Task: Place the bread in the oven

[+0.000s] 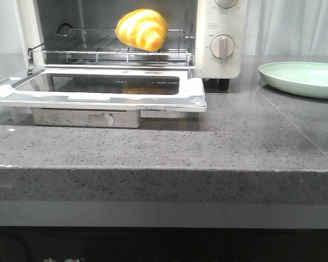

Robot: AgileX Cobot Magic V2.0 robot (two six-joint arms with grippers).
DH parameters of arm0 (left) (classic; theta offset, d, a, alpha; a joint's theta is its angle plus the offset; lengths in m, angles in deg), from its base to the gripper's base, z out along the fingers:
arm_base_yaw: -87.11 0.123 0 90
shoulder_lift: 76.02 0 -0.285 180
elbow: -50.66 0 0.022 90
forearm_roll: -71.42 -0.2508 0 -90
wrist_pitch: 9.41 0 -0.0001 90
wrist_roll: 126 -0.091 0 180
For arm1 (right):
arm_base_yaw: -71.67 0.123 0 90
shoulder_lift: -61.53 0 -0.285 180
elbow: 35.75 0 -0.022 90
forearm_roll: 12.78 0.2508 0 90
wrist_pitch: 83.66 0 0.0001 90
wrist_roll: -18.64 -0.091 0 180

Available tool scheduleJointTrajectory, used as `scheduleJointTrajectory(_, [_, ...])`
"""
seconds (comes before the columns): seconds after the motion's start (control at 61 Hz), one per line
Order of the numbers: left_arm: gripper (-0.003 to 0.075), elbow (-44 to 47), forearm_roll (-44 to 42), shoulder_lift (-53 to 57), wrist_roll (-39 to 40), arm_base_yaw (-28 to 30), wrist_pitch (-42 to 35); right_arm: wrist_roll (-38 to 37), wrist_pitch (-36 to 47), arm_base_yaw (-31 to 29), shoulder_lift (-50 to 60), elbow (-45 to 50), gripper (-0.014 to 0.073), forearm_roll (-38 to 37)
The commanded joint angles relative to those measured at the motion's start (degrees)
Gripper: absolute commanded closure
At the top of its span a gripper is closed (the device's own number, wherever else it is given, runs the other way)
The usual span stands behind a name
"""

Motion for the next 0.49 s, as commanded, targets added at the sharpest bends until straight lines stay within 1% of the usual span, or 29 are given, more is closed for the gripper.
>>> scheduleJointTrajectory(0.0, [0.0739, -1.48, 0.83, -0.29, 0.02, 0.13, -4.06, -0.14, 3.85, -2.88, 7.67, 3.7, -0.0031, -1.84])
scheduleJointTrajectory(0.131, [0.0739, -1.48, 0.83, -0.29, 0.02, 0.13, -4.06, 0.05, 5.16, -4.62, 17.04, 10.31, -0.0031, -3.21])
scheduleJointTrajectory(0.279, [0.0739, -1.48, 0.83, -0.29, 0.02, 0.13, -4.06, 0.05, 5.34, -4.62, 27.29, 16.63, -0.0031, -3.79])
scheduleJointTrajectory(0.475, [0.0739, -1.48, 0.83, -0.29, 0.02, 0.13, -4.06, 0.09, 5.4, -4.62, 38.21, 21.78, -0.0031, -3.98])
